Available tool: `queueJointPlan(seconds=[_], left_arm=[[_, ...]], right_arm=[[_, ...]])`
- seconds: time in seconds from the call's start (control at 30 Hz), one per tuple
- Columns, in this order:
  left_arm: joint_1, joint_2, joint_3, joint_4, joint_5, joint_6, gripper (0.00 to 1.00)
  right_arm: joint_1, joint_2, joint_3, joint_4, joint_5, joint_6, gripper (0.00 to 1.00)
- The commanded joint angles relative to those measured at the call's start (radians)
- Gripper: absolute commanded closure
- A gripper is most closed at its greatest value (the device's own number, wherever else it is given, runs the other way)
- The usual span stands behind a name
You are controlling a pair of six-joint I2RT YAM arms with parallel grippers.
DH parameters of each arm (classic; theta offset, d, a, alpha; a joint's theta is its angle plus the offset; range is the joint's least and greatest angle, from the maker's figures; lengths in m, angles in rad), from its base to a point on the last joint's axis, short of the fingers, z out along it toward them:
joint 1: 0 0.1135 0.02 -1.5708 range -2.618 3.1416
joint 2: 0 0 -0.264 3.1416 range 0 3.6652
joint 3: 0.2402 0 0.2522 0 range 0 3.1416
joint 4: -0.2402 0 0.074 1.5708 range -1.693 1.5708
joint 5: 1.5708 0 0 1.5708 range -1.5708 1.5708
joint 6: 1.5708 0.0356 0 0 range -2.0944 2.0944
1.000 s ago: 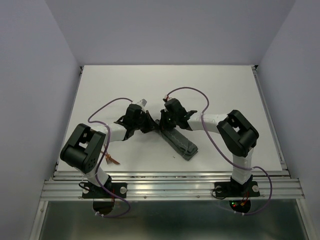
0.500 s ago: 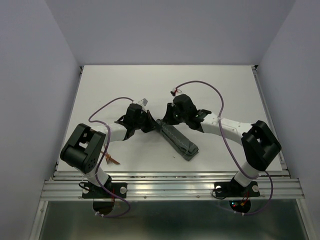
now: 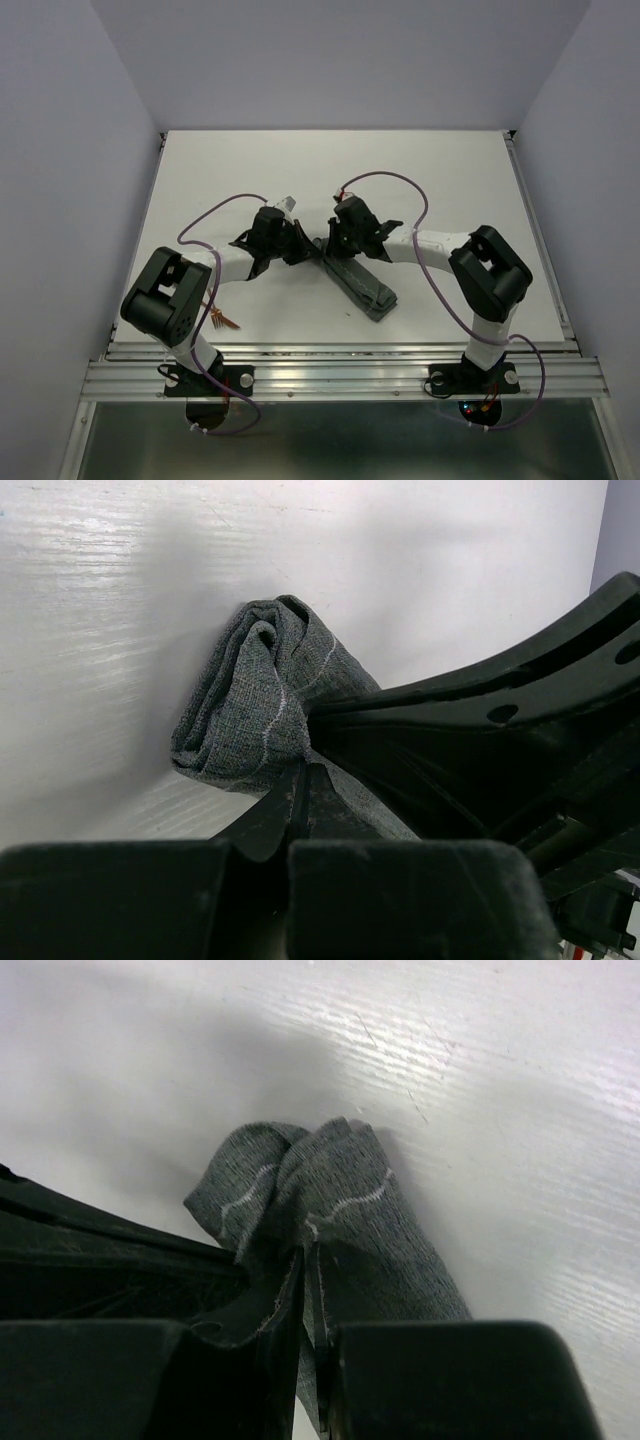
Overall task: Fold the napkin into a case and place the utensils inside
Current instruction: Grasp the top corner of the smaller rectangle folded napkin at the center of the board.
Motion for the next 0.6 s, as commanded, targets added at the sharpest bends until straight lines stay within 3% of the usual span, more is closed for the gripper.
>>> queueJointPlan(seconds=[0.0, 0.57], left_arm=[[-0.006, -0.006, 0.039, 0.018, 0.024, 0.017, 1.0], [-0.006, 0.011, 0.062, 0.022, 0.035, 0.017, 1.0]], right_arm=[[-0.004, 0.025, 0.082, 0.022, 0.013, -0.01, 0.87], [-0.024, 0.145, 0.108, 0.048, -0.09, 0.019, 0.89]])
